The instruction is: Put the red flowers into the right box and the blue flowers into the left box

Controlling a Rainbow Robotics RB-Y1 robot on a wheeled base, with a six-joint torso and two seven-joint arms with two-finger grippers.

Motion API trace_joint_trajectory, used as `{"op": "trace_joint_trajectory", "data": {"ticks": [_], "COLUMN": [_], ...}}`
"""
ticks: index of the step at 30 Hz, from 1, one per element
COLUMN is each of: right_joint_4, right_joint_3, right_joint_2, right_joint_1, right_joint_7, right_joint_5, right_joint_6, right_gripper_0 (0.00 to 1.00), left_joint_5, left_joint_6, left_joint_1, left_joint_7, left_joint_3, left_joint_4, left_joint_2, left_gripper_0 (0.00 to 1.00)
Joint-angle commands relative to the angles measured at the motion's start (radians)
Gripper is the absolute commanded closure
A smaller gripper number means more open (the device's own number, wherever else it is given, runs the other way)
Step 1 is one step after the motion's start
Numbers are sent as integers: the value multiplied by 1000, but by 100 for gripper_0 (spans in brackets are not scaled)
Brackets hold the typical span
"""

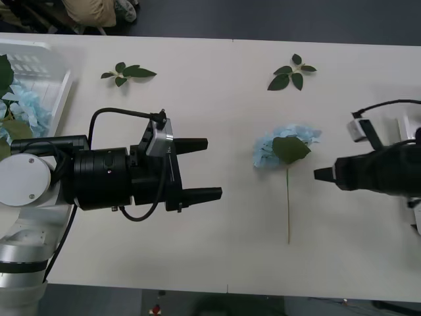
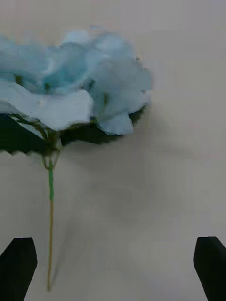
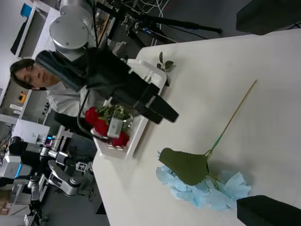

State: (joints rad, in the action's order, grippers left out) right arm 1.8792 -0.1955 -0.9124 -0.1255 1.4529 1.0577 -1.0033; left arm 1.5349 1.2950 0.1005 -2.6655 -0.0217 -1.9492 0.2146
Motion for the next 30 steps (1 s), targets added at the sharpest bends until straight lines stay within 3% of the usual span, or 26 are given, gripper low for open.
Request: {"op": "trace_joint_trajectory", "data": {"ticks": [1, 10, 22, 23, 24, 26, 27, 30], "right_joint_4": [-58, -209, -249, -255, -262, -273, -279, -298], "right_joint_3": [-55, -248, -337, -338, -337, -337, -338, -337], "right_joint_2": [95, 147, 145, 148, 153, 165, 168, 178], "right_joint_1": [-112, -276, -290, -290, -290, -290, -290, -292], "right_joint_7": [-54, -32, 6, 7, 11, 15, 20, 29], "right_joint_5": [-73, -101, -101, -101, -101, -105, -110, -117], "right_joint_6": [5, 35, 28, 34, 38, 52, 63, 81], "right_gripper_0": [2, 2, 2, 6, 19, 57, 71, 88], "left_joint_5": [13, 13, 13, 13, 13, 13, 13, 13], "left_joint_6": [3, 3, 3, 3, 3, 3, 3, 3], "left_joint_1": [1, 1, 1, 1, 1, 1, 1, 1], "left_joint_7": [-40, -40, -40, -40, -40, -40, -40, -40], "left_joint_3": [-4, -4, -4, -4, -4, -4, -4, -4], "left_joint_4": [-34, -34, -34, -34, -34, -34, -34, -34], "left_joint_2": [-4, -4, -4, -4, -4, -4, -4, -4], "left_gripper_0": [0, 0, 0, 0, 0, 0, 0, 0]}}
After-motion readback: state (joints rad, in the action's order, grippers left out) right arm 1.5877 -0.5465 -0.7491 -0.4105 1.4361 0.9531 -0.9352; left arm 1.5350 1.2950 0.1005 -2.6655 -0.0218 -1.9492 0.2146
